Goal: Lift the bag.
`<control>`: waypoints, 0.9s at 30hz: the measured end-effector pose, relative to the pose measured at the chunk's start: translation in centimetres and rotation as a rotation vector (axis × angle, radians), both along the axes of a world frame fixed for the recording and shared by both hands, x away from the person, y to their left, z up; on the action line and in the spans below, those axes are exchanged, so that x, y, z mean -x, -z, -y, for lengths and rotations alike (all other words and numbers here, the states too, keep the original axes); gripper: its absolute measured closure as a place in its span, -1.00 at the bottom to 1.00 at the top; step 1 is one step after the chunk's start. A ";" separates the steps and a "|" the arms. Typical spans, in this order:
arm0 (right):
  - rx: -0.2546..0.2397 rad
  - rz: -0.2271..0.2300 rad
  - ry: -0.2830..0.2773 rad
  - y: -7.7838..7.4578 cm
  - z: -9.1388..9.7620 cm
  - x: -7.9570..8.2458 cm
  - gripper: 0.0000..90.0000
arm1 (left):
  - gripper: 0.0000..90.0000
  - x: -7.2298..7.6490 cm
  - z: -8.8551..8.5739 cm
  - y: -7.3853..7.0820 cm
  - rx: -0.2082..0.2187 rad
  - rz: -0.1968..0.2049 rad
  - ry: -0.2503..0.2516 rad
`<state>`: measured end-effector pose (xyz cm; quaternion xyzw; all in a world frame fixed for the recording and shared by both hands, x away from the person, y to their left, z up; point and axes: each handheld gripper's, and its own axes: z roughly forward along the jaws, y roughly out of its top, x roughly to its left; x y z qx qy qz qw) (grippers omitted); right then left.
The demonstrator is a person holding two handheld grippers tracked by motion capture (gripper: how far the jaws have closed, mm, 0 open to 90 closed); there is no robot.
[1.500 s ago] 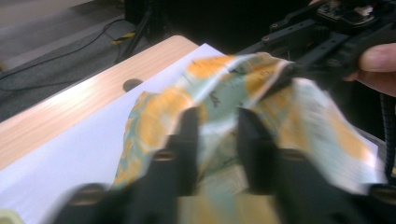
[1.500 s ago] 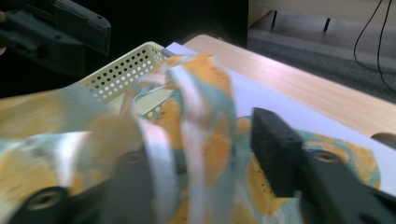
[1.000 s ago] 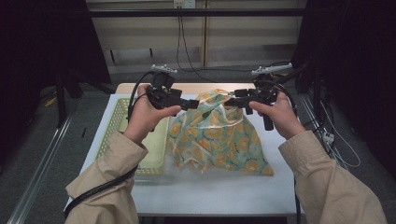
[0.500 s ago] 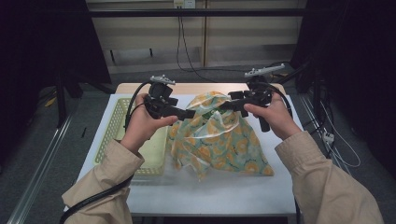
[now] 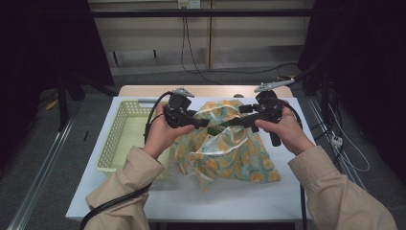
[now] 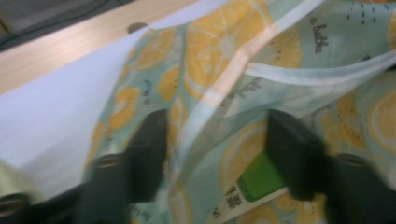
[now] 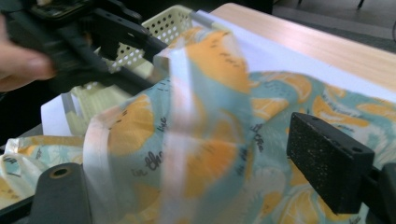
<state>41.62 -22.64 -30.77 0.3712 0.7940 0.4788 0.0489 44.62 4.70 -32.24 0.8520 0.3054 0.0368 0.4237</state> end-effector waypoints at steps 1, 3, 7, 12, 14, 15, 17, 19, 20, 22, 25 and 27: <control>-0.002 -0.006 -0.012 0.4 0.0 0.2 -0.57 | 0.62 -0.1 0.2 0.3 -0.011 -0.001 -0.004; 0.001 -0.007 -0.019 0.8 0.3 0.4 -0.58 | 1.00 -0.7 0.4 1.0 -0.023 -0.016 -0.027; 0.001 -0.013 -0.003 1.7 2.2 1.0 -0.60 | 1.00 -1.6 -0.1 2.1 -0.078 -0.021 -0.113; -0.020 0.007 0.035 2.2 5.0 1.4 -0.61 | 1.00 -1.7 -1.9 2.2 -0.081 -0.015 -0.151; -0.012 0.025 0.044 2.5 5.8 1.7 -0.61 | 1.00 -1.5 -2.8 2.0 -0.028 -0.012 -0.155; -0.006 0.026 0.048 2.6 6.2 1.8 -0.63 | 0.91 -1.4 -3.4 1.8 -0.006 -0.009 -0.158; 0.017 0.043 0.048 3.0 6.5 2.2 -0.64 | -0.11 -1.2 -4.1 1.5 -0.004 -0.043 -0.190; 0.040 0.054 0.041 3.2 6.5 2.7 -0.65 | -0.30 -0.6 -5.1 1.3 0.015 -0.033 -0.151; 0.056 0.063 0.030 3.4 6.4 3.0 -0.66 | -0.36 -0.1 -5.7 1.1 0.005 -0.020 -0.143; 0.073 0.063 0.016 4.2 6.5 3.8 -0.66 | -0.61 0.9 -6.9 0.9 0.004 0.011 -0.111; 0.143 0.060 -0.001 5.6 6.3 4.8 -0.66 | -0.77 2.4 -8.4 1.1 0.008 0.033 -0.090; 0.142 0.048 -0.004 6.6 6.3 5.5 -0.66 | -0.85 3.4 -9.3 1.4 0.010 0.049 -0.069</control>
